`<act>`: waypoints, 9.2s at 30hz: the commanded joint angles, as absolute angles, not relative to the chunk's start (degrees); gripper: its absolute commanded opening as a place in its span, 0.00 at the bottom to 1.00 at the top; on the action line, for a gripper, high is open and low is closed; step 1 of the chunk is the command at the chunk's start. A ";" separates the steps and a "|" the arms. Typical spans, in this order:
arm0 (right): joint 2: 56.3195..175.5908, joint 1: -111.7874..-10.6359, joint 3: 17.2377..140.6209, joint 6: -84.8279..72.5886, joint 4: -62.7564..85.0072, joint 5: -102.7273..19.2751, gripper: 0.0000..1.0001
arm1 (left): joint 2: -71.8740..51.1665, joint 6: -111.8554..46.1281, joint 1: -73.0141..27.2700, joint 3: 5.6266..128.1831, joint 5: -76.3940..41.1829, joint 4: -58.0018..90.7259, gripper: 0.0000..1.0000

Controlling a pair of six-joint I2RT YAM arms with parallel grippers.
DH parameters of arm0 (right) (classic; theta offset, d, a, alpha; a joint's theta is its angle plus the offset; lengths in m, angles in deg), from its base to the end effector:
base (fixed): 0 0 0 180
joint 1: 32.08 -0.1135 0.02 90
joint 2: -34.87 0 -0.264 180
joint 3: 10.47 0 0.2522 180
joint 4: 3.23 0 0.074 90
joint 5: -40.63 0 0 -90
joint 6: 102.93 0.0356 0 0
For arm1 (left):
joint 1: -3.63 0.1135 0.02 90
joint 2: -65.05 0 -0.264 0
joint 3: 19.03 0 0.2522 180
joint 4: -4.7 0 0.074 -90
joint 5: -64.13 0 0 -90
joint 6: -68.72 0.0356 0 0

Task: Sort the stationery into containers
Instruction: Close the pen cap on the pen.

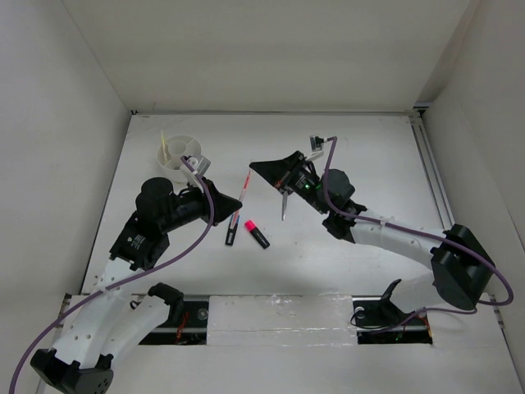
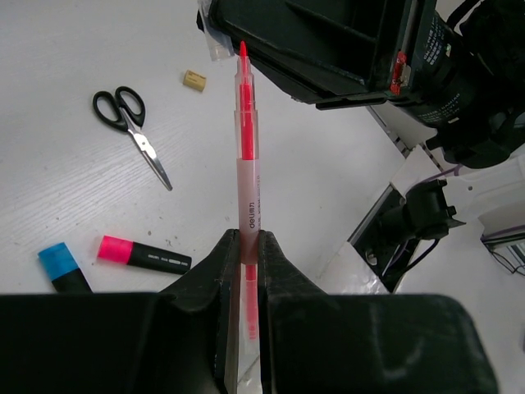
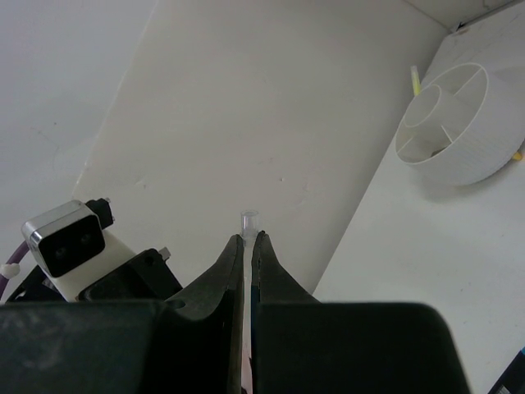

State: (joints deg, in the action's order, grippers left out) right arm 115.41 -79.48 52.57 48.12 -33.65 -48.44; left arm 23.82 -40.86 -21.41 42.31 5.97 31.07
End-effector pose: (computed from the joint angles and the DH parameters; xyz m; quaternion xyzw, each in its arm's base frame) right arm 0.2189 0.2389 0.3226 0.0677 0.6194 0.6375 0.4531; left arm 0.1387 -0.0855 0.3628 0.2170 0.7066 -0.4326 0.5163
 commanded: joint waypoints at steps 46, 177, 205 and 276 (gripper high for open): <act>114.15 -80.07 54.01 46.83 -39.04 -46.91 0.00 | 24.18 -39.92 -21.25 42.64 6.65 28.57 0.00; 118.37 -79.02 52.43 46.13 -44.67 -43.65 0.00 | 24.71 -39.92 -21.25 43.16 4.54 29.10 0.00; 117.23 -75.33 51.20 43.67 -52.05 -41.98 0.00 | 24.71 -42.64 -21.25 42.11 4.54 27.88 0.00; 121.62 -76.47 48.04 45.43 -69.36 -43.13 0.00 | 23.13 -45.01 -21.25 40.35 8.41 25.32 0.00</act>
